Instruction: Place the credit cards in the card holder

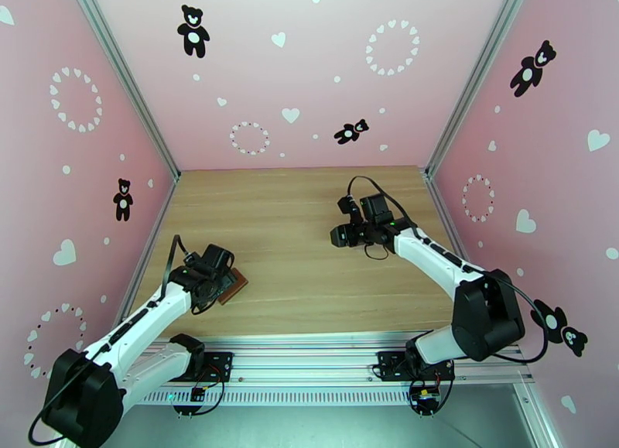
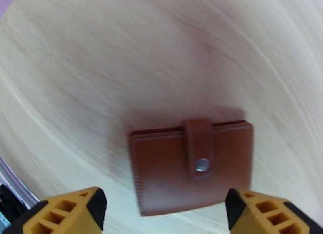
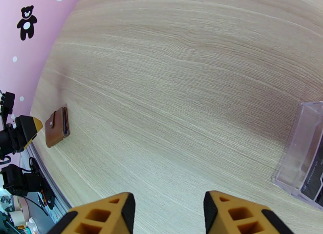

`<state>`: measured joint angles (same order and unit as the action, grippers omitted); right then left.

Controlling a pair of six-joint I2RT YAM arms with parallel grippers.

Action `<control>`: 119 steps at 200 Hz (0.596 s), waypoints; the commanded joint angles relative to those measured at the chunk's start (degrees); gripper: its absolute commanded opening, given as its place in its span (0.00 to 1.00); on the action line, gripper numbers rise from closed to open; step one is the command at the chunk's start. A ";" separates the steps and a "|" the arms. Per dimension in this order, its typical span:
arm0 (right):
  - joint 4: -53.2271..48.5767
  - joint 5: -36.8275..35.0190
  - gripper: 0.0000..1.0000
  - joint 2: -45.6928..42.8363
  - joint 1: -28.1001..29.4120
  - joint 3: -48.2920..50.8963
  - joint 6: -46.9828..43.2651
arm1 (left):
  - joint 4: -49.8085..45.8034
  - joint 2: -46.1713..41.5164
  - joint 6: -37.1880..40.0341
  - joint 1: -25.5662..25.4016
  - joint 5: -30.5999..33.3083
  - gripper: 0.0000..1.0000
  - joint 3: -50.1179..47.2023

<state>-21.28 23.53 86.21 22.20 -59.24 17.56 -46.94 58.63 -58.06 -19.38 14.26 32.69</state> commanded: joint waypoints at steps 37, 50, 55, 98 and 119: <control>-0.13 -0.94 0.51 2.77 1.64 -2.42 -0.23 | 12.49 5.14 4.23 1.45 -9.72 0.83 -3.67; -0.09 -1.13 0.51 2.73 1.71 -2.41 -0.17 | 16.85 5.45 5.59 1.45 -12.06 0.82 -4.36; -0.18 -1.22 0.51 2.73 1.71 -2.45 -0.29 | 18.41 5.71 6.11 1.45 -12.64 0.82 -4.52; -0.19 -1.44 0.51 2.71 1.71 -2.37 -0.08 | 29.13 12.05 11.69 0.82 -16.04 0.80 -1.73; -0.17 -1.31 0.51 3.16 1.92 -2.36 -0.04 | 33.48 17.54 14.46 -1.59 -17.25 0.79 2.06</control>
<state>-21.28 22.68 88.12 23.62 -59.88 17.56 -22.46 71.33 -48.51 -18.83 0.51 30.55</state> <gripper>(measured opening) 0.513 0.798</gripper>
